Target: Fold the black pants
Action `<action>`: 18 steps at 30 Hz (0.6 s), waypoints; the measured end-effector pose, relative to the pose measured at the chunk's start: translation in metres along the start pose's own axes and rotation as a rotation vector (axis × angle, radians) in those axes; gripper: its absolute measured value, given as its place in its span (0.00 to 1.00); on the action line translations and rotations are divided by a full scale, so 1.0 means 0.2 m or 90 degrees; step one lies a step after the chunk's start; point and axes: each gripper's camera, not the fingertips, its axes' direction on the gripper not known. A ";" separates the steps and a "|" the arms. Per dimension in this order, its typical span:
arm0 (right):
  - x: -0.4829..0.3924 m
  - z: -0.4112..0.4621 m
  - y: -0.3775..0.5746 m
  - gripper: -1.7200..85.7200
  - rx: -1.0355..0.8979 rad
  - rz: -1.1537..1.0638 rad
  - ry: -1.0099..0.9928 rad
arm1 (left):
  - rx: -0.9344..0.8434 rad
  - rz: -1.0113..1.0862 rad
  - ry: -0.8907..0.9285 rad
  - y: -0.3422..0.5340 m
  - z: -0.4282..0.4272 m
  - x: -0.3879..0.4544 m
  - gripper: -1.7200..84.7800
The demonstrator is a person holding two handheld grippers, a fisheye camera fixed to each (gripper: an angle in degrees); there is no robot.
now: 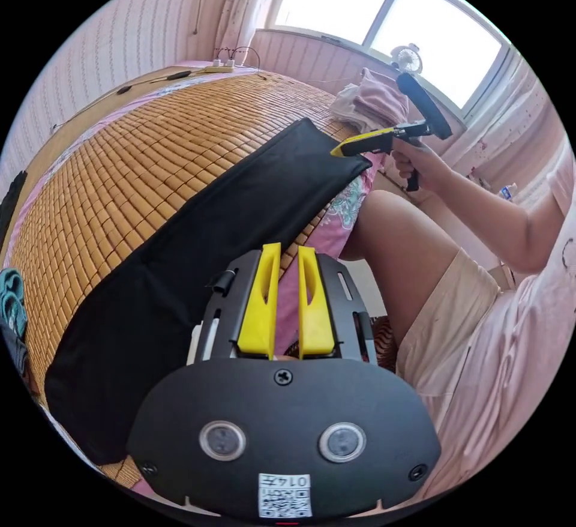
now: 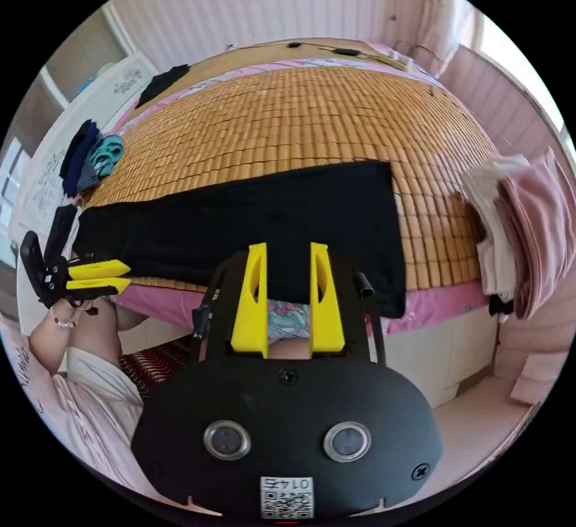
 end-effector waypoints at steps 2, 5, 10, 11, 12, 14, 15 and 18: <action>0.34 0.03 0.22 0.18 0.009 0.117 -0.023 | 0.008 0.037 0.009 -0.15 0.04 0.01 0.09; 0.59 0.14 0.42 0.19 0.026 0.207 -0.078 | -0.013 0.083 0.005 -0.44 0.16 -0.03 0.09; 0.74 0.27 0.61 0.17 0.042 0.226 -0.103 | -0.049 0.103 0.015 -0.99 0.48 -0.09 0.10; 0.76 0.28 0.66 0.16 0.050 0.222 -0.110 | -0.057 0.107 0.017 -1.04 0.51 -0.08 0.11; 0.78 0.28 0.68 0.16 0.054 0.218 -0.116 | -0.077 0.115 0.012 -1.14 0.59 -0.07 0.11; 0.82 0.29 0.76 0.15 0.077 0.197 -0.157 | -0.108 0.132 0.004 -1.24 0.70 -0.04 0.13; 0.83 0.30 0.77 0.14 0.082 0.194 -0.164 | -0.129 0.137 0.000 -1.30 0.77 -0.02 0.14; 0.83 0.39 0.80 0.14 0.065 0.161 -0.142 | -0.173 0.144 -0.008 -1.38 0.90 0.02 0.15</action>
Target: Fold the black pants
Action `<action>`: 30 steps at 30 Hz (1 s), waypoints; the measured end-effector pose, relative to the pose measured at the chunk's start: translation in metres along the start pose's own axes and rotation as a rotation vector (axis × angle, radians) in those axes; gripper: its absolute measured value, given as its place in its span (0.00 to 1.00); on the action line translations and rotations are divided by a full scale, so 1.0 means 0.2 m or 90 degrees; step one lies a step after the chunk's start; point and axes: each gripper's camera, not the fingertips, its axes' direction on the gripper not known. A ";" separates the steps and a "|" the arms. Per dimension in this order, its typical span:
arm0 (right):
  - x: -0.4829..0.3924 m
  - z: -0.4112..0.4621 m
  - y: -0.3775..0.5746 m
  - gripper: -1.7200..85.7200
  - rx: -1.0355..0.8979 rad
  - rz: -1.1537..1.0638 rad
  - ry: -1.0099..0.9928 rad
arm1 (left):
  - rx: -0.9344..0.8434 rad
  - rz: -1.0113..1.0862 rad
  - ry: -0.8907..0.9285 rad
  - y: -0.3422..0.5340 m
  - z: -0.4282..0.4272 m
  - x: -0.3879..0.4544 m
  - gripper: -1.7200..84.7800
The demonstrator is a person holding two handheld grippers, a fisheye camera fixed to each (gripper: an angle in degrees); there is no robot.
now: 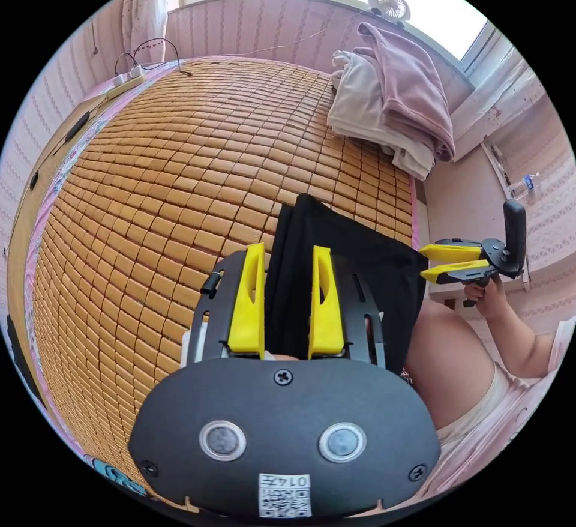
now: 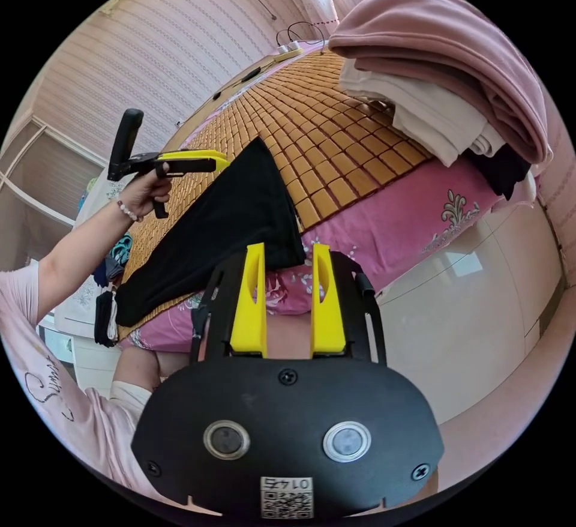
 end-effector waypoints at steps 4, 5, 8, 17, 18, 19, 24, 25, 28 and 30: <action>0.02 0.04 0.05 0.09 -0.001 -0.063 0.032 | -0.022 0.010 -0.017 -0.04 0.04 0.03 0.11; 0.04 0.05 0.06 0.08 -0.002 -0.074 0.038 | -0.025 0.012 -0.006 -0.04 0.03 0.03 0.10; 0.15 0.04 0.08 0.06 -0.002 -0.067 -0.009 | -0.034 -0.007 0.041 -0.07 0.02 0.01 0.03; 0.60 -0.52 0.11 0.04 0.252 -0.019 -0.235 | 0.108 0.043 0.153 -0.31 -0.33 0.14 0.01; 0.59 -0.59 0.11 0.04 0.272 -0.030 -0.237 | 0.146 0.049 0.182 -0.34 -0.43 0.17 0.01; 0.57 -0.73 0.10 0.04 0.310 -0.058 -0.239 | 0.181 0.054 0.211 -0.35 -0.53 0.19 0.01; 0.20 -1.13 0.04 0.04 0.397 -0.235 -0.269 | 0.281 0.098 0.212 -0.15 -1.02 0.15 0.01; 0.07 -1.15 0.00 0.04 0.386 -0.284 -0.299 | 0.295 0.096 0.191 -0.03 -1.13 0.10 0.01; -0.35 -1.05 -0.12 0.05 0.293 -0.407 -0.398 | 0.310 0.045 0.122 0.38 -1.38 -0.06 0.02; -0.66 -0.89 -0.18 0.05 0.192 -0.474 -0.478 | 0.298 -0.019 0.079 0.68 -1.48 -0.17 0.03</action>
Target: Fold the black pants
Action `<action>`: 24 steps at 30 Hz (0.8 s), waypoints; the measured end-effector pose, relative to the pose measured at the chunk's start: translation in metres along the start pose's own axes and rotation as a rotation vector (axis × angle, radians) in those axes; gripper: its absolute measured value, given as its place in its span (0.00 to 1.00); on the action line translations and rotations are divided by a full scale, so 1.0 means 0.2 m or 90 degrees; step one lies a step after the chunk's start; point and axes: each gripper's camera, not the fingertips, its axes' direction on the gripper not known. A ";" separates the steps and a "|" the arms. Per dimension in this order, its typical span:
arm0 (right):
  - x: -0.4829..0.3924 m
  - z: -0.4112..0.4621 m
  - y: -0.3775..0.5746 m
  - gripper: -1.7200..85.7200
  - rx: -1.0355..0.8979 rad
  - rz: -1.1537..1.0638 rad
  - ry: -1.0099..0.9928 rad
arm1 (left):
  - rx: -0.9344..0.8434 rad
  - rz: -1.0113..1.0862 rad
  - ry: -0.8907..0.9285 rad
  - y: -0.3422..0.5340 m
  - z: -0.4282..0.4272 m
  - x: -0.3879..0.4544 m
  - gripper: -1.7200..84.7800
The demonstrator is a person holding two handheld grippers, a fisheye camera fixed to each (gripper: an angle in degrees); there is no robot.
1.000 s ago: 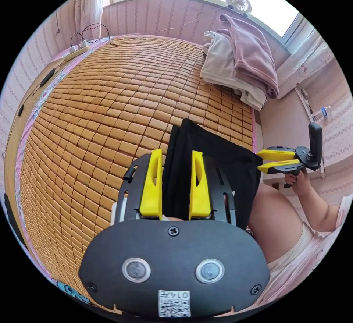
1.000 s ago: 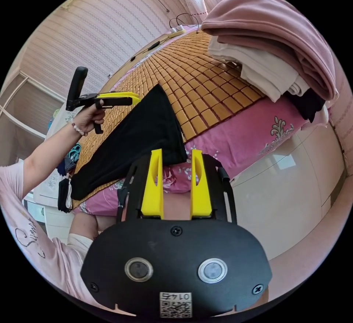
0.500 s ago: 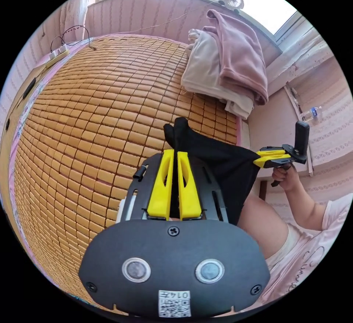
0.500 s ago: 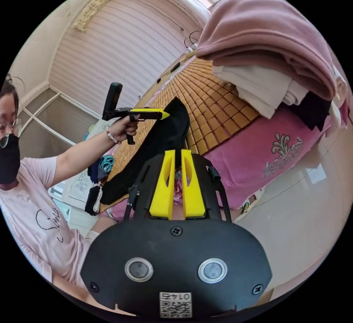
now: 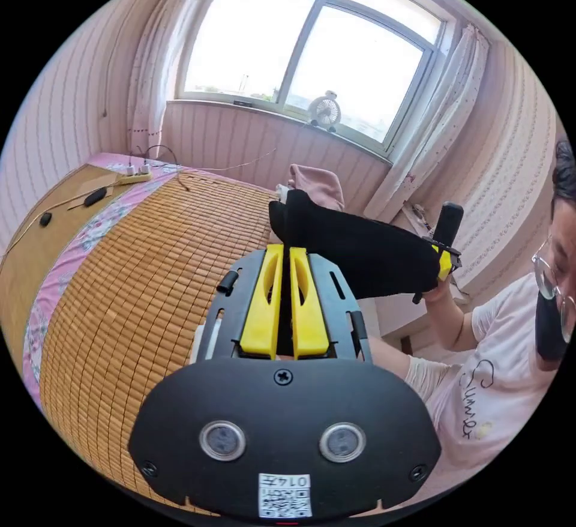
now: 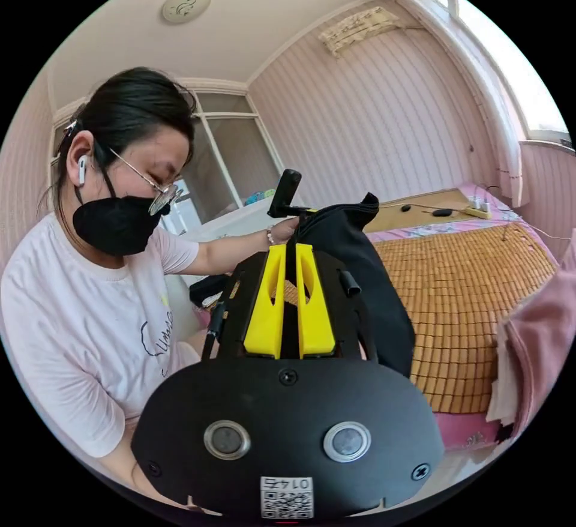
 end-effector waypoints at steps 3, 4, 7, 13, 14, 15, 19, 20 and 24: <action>-0.08 0.68 -0.06 0.07 -0.151 0.015 -0.116 | -0.034 -0.136 -0.160 0.47 -0.33 -0.16 0.08; -0.12 0.95 -0.02 0.08 -0.231 0.018 -0.117 | -0.063 -0.215 -0.232 0.69 -0.43 -0.23 0.09; -0.19 1.42 0.12 0.10 -0.434 0.023 -0.056 | -0.085 -0.404 -0.276 1.24 -0.64 -0.27 0.09; -0.20 1.60 -0.02 0.10 -0.544 0.030 -0.031 | -0.027 -0.516 -0.237 1.71 -0.70 0.00 0.07; -0.20 1.63 -0.11 0.10 -0.541 0.021 -0.013 | -0.022 -0.516 -0.235 1.71 -0.69 0.02 0.07; -0.19 1.65 -0.16 0.10 -0.541 0.015 -0.001 | -0.009 -0.512 -0.229 1.69 -0.65 0.06 0.07; -0.11 1.85 -0.51 0.11 -0.537 -0.023 0.100 | 0.000 -0.502 -0.238 1.61 -0.51 0.10 0.10; -0.08 1.92 -0.60 0.11 -0.534 -0.033 0.130 | -0.005 -0.497 -0.238 1.60 -0.49 0.10 0.10; 0.06 2.16 -0.80 0.13 -0.572 -0.038 0.211 | -0.079 -0.493 -0.261 1.58 -0.41 0.08 0.10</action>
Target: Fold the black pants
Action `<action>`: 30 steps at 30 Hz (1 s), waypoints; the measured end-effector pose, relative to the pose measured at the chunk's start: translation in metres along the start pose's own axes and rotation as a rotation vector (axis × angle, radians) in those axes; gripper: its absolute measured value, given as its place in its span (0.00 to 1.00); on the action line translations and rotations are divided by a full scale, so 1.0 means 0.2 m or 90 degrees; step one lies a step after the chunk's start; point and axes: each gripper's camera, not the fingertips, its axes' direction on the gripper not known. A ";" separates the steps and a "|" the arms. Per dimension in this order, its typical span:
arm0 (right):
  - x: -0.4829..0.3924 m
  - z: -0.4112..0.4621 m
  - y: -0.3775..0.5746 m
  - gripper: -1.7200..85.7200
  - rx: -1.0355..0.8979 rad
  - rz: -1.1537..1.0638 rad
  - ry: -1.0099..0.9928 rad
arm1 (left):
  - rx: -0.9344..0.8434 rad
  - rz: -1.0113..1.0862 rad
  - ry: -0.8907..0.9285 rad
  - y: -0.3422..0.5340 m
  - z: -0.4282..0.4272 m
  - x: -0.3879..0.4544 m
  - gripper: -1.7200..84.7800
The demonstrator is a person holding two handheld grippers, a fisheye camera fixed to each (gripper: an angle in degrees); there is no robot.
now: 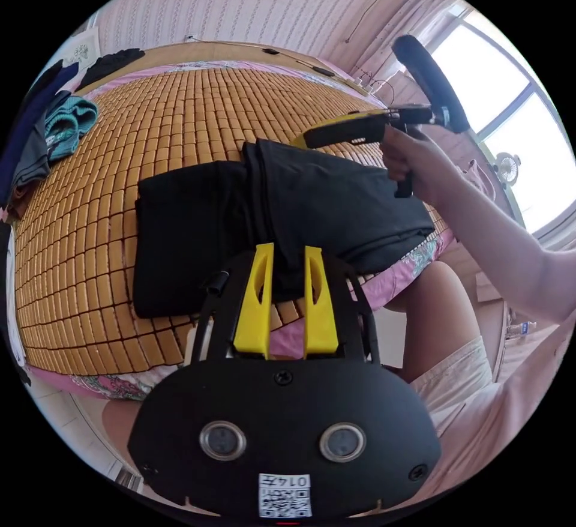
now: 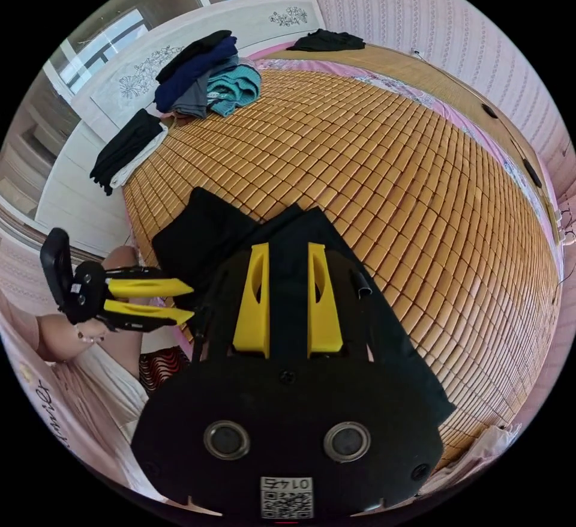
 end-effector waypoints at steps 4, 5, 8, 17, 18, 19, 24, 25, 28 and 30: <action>0.09 0.09 -0.23 0.15 -0.097 0.005 0.015 | 0.002 0.012 -0.008 0.05 -0.05 -0.02 0.04; 0.10 0.04 -0.26 0.12 -0.082 -0.007 0.005 | 0.005 0.013 -0.009 0.05 -0.07 -0.02 0.02; 0.10 -0.13 -0.29 0.03 -0.061 -0.027 -0.005 | 0.014 0.032 -0.006 0.09 -0.15 -0.02 0.01; -0.01 -0.59 -0.39 0.02 0.027 -0.120 -0.050 | 0.057 0.024 0.010 0.23 -0.41 -0.11 0.01; -0.01 -0.58 -0.41 0.02 0.016 -0.119 -0.041 | 0.043 0.010 0.002 0.24 -0.39 -0.14 0.01; -0.01 -0.55 -0.44 0.03 0.000 -0.113 -0.032 | 0.027 -0.001 -0.002 0.25 -0.36 -0.16 0.01; 0.05 -0.48 -0.52 0.10 -0.056 -0.085 -0.026 | 0.007 -0.002 -0.031 0.31 -0.35 -0.21 0.01; 0.06 -0.48 -0.54 0.13 -0.059 -0.080 -0.035 | 0.013 -0.005 -0.026 0.32 -0.36 -0.22 0.01; 0.08 -0.47 -0.59 0.15 -0.093 -0.089 -0.072 | 0.012 -0.007 -0.018 0.34 -0.39 -0.25 0.01; 0.07 -0.51 -0.60 0.14 -0.089 -0.118 -0.075 | 0.013 -0.005 -0.016 0.35 -0.40 -0.27 0.01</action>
